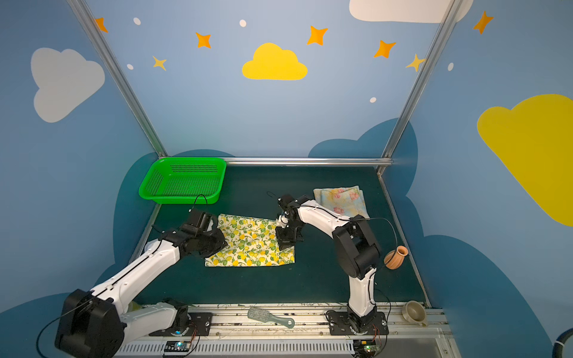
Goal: Fold and stack skirts
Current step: Rotate the skirt at the center of the table, then smooth out the skirt at the center of the table.
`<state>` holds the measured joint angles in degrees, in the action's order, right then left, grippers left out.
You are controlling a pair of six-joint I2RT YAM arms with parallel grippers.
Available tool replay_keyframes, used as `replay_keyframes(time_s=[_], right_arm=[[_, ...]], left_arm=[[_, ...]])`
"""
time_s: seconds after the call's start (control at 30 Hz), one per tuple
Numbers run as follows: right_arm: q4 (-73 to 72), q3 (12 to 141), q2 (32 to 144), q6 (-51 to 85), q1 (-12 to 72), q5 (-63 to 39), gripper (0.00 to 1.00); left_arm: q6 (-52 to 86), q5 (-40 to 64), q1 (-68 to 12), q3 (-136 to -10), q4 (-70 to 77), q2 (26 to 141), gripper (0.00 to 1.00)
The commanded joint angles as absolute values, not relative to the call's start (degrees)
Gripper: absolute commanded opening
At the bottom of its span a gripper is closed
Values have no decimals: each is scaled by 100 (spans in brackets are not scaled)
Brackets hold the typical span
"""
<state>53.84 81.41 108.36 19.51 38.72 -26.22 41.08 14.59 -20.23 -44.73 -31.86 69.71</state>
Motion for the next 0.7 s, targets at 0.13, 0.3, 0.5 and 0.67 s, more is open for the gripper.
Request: replay_keyframes(time_s=[0.13, 0.3, 0.5, 0.67], right_arm=[[4621, 7552, 10641, 2220, 3675, -3123, 0], [4046, 7068, 10670, 2398, 3505, -3353, 0], [3971, 6670, 10749, 2461, 3359, -3211, 0], [4244, 6622, 10630, 2441, 3271, -3076, 0]], left_arm=[[3975, 1687, -2649, -4840, -2611, 8159, 10], [3873, 1689, -2902, -4820, -2326, 8952, 9], [3946, 1722, -2954, -4588, -1966, 9512, 5], [3958, 1680, -3023, -4637, -1962, 9433, 5]])
